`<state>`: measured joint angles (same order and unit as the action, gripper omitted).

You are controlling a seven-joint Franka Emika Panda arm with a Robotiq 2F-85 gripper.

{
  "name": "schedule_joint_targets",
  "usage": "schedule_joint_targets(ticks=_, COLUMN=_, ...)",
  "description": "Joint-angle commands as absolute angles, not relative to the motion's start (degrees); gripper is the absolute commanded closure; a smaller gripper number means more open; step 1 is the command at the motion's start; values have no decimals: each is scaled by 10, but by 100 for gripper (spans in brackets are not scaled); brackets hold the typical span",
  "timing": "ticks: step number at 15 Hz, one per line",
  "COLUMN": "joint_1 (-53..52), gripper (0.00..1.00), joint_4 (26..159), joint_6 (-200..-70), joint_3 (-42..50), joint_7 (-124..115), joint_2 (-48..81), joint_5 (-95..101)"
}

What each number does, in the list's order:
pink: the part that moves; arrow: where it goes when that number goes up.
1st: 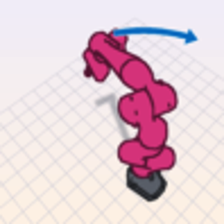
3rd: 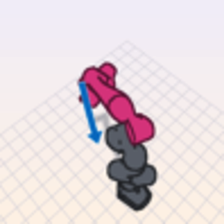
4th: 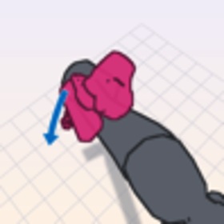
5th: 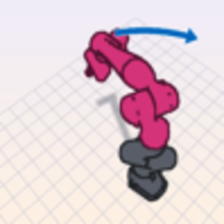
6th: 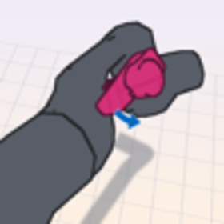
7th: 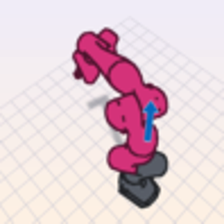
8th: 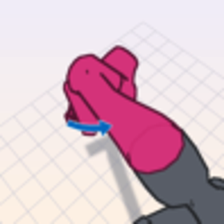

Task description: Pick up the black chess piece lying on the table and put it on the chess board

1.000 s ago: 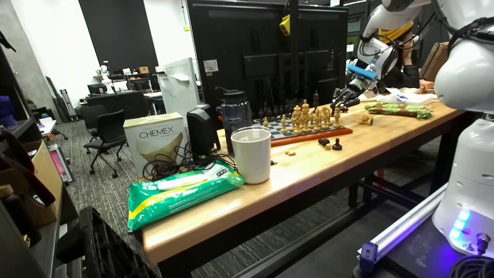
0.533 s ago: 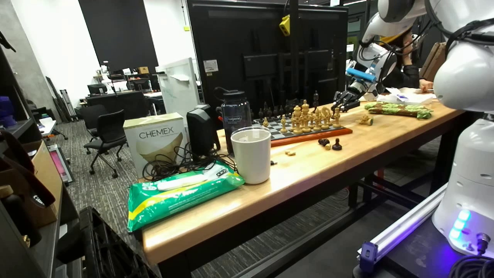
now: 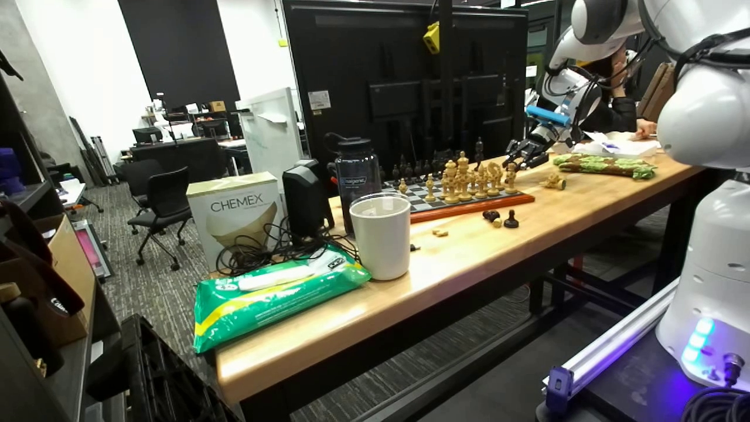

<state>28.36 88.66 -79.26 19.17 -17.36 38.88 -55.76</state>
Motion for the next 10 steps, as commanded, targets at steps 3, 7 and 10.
schedule_joint_targets(ticks=3, joint_1=274, gripper=13, joint_4=862, joint_6=-790, joint_3=188, joint_7=-176, joint_2=371, joint_5=-535)
schedule_joint_targets(ticks=7, joint_1=245, gripper=0, joint_4=858, joint_6=-804, joint_3=194, joint_7=-190, joint_2=339, joint_5=-483)
schedule_joint_targets(ticks=10, joint_1=210, gripper=0, joint_4=876, joint_6=-840, joint_3=199, joint_7=-199, joint_2=293, joint_5=-409)
